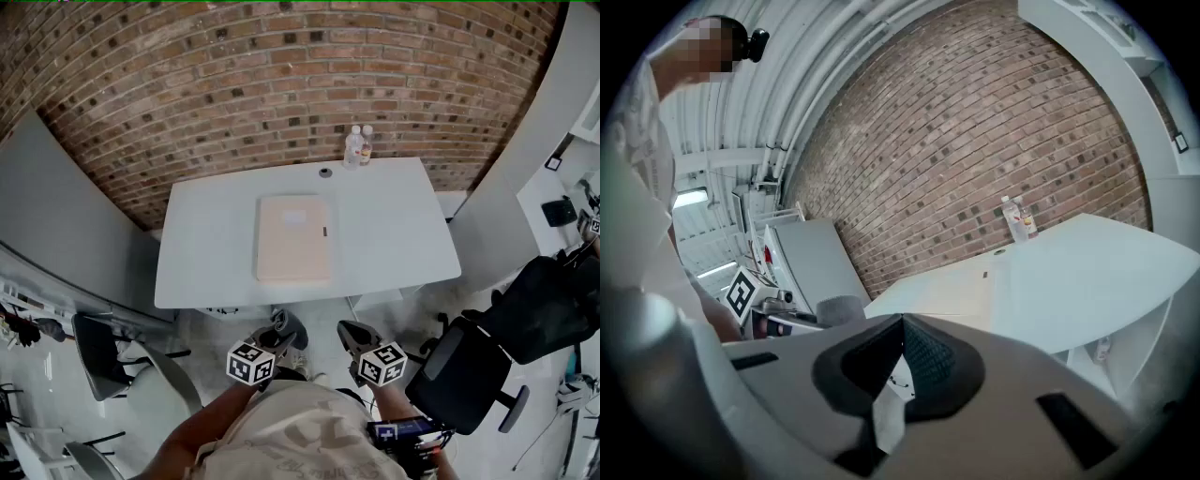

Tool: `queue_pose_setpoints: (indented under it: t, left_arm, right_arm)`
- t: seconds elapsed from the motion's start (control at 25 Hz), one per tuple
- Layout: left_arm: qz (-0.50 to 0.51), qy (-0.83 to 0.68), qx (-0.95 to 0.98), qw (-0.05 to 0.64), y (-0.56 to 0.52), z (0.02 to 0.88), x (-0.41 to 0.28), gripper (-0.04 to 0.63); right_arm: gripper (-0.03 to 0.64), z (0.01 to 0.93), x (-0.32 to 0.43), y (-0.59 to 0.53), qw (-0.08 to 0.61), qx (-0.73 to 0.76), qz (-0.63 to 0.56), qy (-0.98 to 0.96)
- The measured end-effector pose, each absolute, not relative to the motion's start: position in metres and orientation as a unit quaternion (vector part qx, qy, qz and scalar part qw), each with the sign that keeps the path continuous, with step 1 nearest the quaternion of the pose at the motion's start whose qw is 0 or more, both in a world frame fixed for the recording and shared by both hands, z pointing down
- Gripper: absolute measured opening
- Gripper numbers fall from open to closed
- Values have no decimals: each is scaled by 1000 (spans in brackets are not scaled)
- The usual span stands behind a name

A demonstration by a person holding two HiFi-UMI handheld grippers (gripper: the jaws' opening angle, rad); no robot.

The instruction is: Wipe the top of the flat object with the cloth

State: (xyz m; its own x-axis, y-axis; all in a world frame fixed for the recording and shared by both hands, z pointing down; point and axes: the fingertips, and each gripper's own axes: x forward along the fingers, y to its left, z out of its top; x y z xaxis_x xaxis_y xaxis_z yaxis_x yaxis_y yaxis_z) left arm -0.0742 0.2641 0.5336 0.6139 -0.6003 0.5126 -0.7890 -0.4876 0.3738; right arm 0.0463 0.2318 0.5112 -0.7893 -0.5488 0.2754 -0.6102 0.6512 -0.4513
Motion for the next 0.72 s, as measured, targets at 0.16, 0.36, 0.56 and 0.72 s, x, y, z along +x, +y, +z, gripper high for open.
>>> queue_pose_setpoints:
  t: [0.16,0.36,0.56,0.72]
  left_arm:
    - [159,-411,850,289,263,529,-78,110]
    - [158,-419,846,288,271,527,-85,110]
    - [157,-438,832,302,288,534,-99,110]
    - [156,-449,826,303,296,535,-106,110]
  right_arm:
    - [20,509,44,234,52,320,269,-907]
    - [20,515,40,239,58,325,274,-903]
    - [20,522,29,248,62,314,285,-903]
    - [21,525,26,254,63,310,288,-904]
